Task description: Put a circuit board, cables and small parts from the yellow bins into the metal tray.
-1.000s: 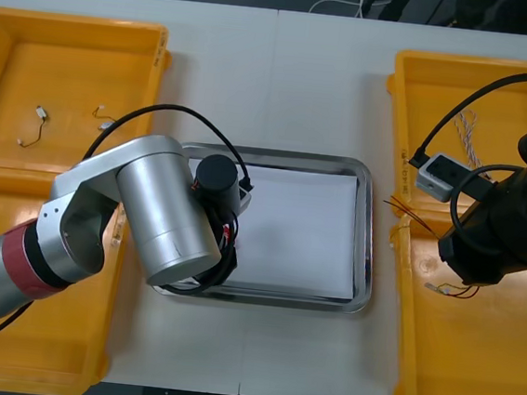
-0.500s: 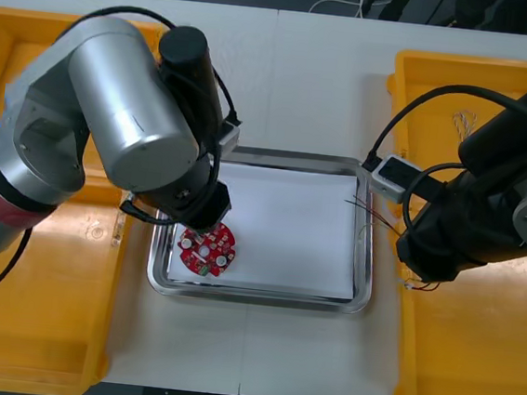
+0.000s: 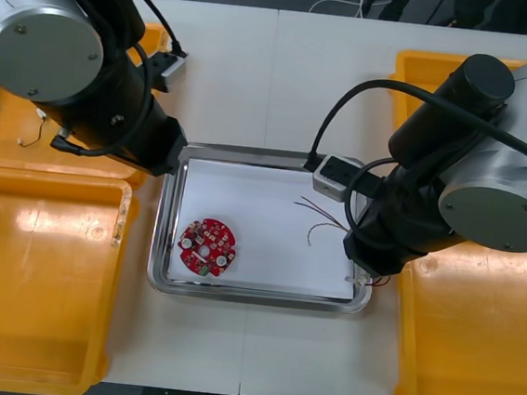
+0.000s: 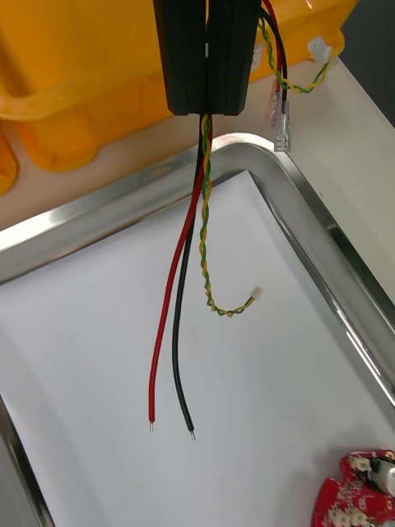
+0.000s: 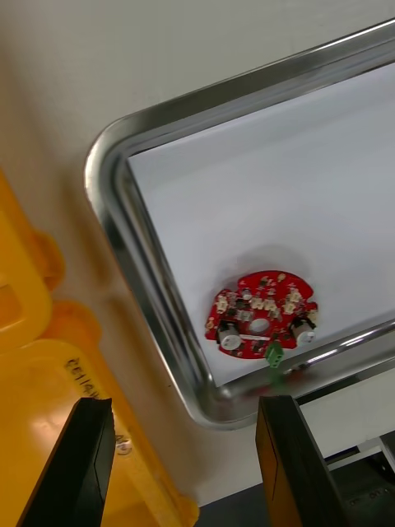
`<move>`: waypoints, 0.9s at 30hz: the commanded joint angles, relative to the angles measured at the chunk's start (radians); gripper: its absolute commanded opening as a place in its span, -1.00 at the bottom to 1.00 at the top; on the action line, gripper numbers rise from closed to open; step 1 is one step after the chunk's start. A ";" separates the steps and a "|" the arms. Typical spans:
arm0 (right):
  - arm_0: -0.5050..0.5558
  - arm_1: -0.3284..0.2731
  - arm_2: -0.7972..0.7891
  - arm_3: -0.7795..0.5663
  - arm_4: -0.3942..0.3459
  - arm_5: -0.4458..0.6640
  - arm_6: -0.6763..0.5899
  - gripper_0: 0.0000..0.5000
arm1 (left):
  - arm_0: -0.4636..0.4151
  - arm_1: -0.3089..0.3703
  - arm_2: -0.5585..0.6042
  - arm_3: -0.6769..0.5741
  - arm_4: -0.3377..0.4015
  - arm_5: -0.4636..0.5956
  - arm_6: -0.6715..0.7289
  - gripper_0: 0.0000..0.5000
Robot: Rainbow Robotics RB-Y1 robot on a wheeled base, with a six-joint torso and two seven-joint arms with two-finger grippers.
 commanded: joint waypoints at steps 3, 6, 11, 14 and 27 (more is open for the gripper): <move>-0.076 0.012 0.120 0.007 0.061 -0.066 0.040 -1.00 | -0.045 0.106 0.089 0.043 0.028 0.007 -0.072 1.00; -0.090 0.012 0.161 0.024 0.067 -0.092 0.054 -1.00 | -0.045 0.112 0.132 0.089 0.025 0.007 -0.120 1.00; -0.108 0.017 0.207 0.051 0.068 -0.142 0.088 -1.00 | -0.045 0.115 0.193 0.163 -0.008 0.007 -0.221 1.00; -0.108 0.026 0.215 0.076 0.075 -0.160 0.166 -1.00 | -0.044 0.119 0.224 0.208 -0.037 0.007 -0.284 1.00; -0.107 0.032 0.272 0.154 0.130 -0.234 0.405 -1.00 | -0.045 0.121 0.337 0.384 -0.179 0.007 -0.534 1.00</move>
